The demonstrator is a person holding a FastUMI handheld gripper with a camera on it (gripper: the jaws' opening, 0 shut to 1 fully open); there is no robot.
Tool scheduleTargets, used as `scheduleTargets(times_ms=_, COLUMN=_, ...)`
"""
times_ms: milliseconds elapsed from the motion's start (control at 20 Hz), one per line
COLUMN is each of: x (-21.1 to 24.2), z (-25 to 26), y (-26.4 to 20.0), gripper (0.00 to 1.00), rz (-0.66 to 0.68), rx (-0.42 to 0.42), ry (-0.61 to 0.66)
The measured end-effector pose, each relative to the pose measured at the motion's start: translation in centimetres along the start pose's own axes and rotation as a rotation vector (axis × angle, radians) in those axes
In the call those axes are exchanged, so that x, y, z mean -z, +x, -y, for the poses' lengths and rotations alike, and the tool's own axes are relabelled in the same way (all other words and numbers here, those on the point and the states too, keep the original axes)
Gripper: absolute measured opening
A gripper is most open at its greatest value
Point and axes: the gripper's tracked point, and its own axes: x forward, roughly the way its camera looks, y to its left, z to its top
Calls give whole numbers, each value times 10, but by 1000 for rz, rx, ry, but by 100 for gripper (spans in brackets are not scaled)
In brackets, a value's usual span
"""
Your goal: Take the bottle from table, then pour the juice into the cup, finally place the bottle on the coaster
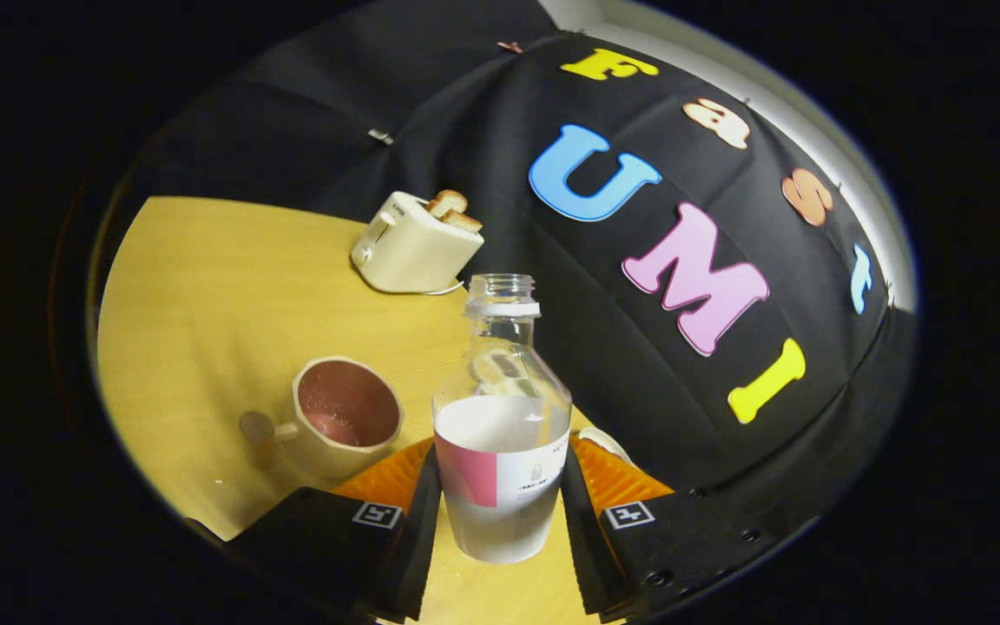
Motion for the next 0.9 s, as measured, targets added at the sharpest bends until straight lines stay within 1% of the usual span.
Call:
scheduleTargets(times_ms=200, x=-14, z=29, y=8, gripper=69, rz=33, rx=38, ry=174)
scheduleTargets(times_ms=450, x=-30, z=58, y=30, gripper=70, rz=120, rx=18, ry=417)
scheduleTargets(times_ms=550, x=-31, z=69, y=42, gripper=71, rz=154, rx=23, ry=461)
scheduleTargets(times_ms=750, x=-24, z=75, y=70, gripper=72, rz=167, rx=20, ry=547)
scheduleTargets(times_ms=900, x=-13, z=81, y=94, gripper=72, rz=161, rx=49, ry=612)
